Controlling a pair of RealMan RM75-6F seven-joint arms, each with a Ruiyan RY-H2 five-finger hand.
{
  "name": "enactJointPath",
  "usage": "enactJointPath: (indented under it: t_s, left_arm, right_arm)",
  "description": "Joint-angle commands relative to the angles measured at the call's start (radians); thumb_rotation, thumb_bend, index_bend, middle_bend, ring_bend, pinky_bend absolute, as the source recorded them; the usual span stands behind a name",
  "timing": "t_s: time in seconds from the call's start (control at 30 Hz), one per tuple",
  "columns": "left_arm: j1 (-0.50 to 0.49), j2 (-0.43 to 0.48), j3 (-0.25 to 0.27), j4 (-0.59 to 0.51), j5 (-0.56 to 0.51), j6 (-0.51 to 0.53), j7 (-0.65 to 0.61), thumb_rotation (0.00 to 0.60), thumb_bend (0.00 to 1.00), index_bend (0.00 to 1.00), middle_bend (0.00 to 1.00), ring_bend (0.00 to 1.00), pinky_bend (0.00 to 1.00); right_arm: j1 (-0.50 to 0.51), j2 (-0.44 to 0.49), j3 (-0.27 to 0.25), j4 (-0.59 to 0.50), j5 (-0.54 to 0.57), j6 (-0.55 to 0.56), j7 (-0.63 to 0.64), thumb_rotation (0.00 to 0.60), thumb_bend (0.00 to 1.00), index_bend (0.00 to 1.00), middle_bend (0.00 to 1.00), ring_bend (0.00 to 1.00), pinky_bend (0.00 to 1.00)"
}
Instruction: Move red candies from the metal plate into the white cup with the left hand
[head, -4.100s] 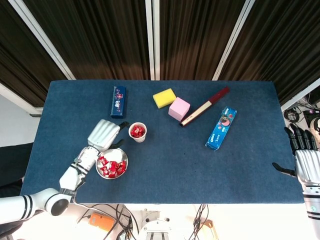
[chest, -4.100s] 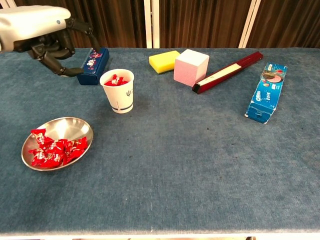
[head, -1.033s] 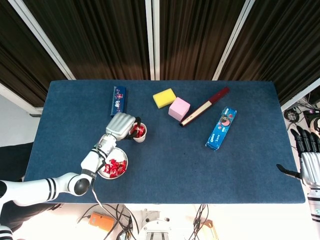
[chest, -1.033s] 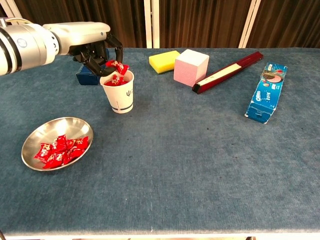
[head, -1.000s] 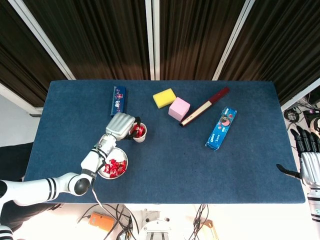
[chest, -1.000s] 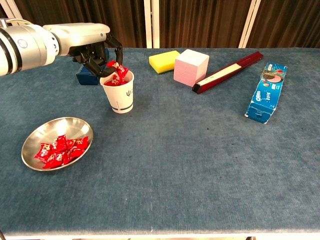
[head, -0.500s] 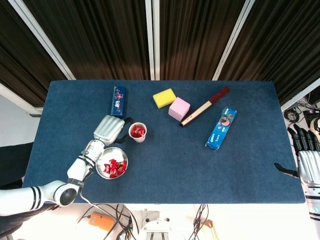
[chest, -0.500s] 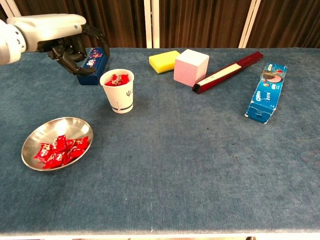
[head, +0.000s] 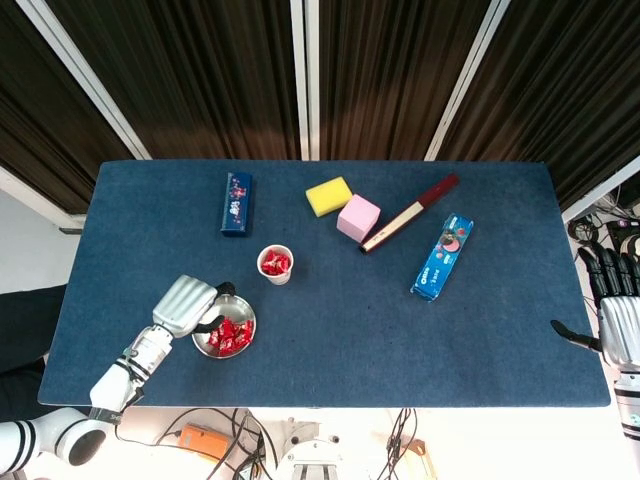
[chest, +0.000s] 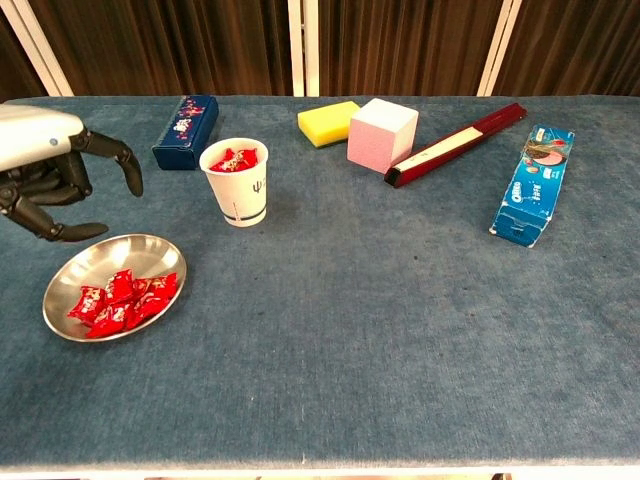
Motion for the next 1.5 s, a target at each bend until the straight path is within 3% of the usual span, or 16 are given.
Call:
enactJointPath:
  t_s: [0.03,0.73,1.13,1.5]
  left_arm:
    - [0.009,-0.017,0.013,0.014,0.010,-0.010,0.006,0.600,0.24,0.37,0.92,0.84,0.84]
    - [0.064,-0.028,0.083,0.060,0.054,-0.043,0.094,0.600,0.24,0.40,0.91,0.84,0.84]
    - [0.070,-0.054,0.072,0.104,0.041,-0.084,0.079,0.600,0.25,0.43,0.91,0.84,0.84]
    - [0.068,-0.059,0.062,0.127,0.045,-0.113,0.056,0.600,0.34,0.48,0.92,0.84,0.84]
  right_arm:
    - [0.000,0.007,0.001,-0.009,-0.002,0.001,-0.007,0.600,0.11,0.00,0.01,0.00,0.00]
    - [0.005,-0.004,-0.010,-0.009,-0.002,-0.015,-0.014,0.600,0.11,0.00,0.01,0.00,0.00]
    - [0.004,-0.007,-0.011,-0.010,-0.002,-0.011,-0.017,0.600,0.11,0.00,0.01,0.00,0.00]
    - [0.004,-0.009,-0.010,-0.009,0.003,-0.013,-0.017,0.600,0.11,0.00,0.01,0.00,0.00]
